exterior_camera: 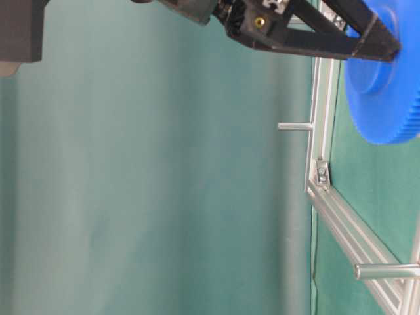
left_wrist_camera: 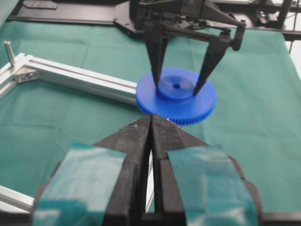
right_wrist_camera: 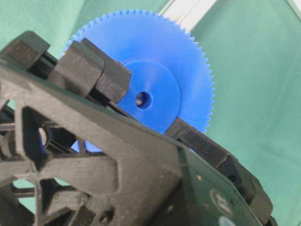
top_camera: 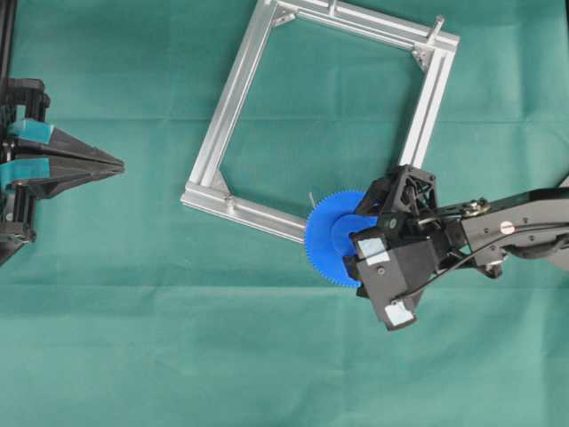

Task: Find the location of the shaft and insert the gear.
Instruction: 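Push the gear onto the shaft with the right gripper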

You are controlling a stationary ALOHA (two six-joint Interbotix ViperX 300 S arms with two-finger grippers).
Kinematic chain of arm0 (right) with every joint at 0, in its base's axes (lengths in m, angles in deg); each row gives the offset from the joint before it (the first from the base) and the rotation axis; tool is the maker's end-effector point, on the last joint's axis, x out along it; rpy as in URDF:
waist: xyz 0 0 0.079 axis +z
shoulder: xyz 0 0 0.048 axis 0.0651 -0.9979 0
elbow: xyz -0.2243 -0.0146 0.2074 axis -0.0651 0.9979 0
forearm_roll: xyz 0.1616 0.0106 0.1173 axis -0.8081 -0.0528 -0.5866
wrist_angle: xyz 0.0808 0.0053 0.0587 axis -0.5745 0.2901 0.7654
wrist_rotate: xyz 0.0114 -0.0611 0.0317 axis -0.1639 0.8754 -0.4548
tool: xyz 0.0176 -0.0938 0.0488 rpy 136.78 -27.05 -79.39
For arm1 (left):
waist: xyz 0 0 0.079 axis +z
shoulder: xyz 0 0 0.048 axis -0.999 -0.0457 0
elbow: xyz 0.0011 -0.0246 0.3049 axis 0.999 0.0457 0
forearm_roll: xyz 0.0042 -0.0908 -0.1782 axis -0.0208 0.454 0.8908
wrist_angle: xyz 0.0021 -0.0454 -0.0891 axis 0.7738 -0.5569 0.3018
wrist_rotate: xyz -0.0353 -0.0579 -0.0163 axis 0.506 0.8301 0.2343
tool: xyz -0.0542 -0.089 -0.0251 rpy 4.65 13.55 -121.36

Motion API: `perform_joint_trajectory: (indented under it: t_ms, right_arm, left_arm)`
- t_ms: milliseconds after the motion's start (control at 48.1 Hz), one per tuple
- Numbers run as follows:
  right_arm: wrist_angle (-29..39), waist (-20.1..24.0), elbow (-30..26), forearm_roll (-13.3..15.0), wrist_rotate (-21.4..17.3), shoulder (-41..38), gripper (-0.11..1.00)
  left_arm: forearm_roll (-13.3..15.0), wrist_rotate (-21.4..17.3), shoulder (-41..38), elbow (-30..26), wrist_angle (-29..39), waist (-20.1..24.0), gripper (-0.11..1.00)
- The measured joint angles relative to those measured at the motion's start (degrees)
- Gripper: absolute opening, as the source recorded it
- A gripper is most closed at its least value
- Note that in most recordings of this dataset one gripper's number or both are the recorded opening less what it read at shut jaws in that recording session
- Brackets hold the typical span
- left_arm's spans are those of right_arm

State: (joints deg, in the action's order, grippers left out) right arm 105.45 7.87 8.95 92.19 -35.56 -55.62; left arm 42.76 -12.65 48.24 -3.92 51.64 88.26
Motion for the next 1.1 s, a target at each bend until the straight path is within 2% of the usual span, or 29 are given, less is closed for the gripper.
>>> perform_joint_trajectory:
  t_ms: [1102]
  right_arm:
    - [-4.1, -0.4, 2.4, -0.4, 0.2, -1.9, 0.69]
  left_arm:
    - [0.0, 0.0, 0.0, 0.0, 0.0, 0.0, 0.0]
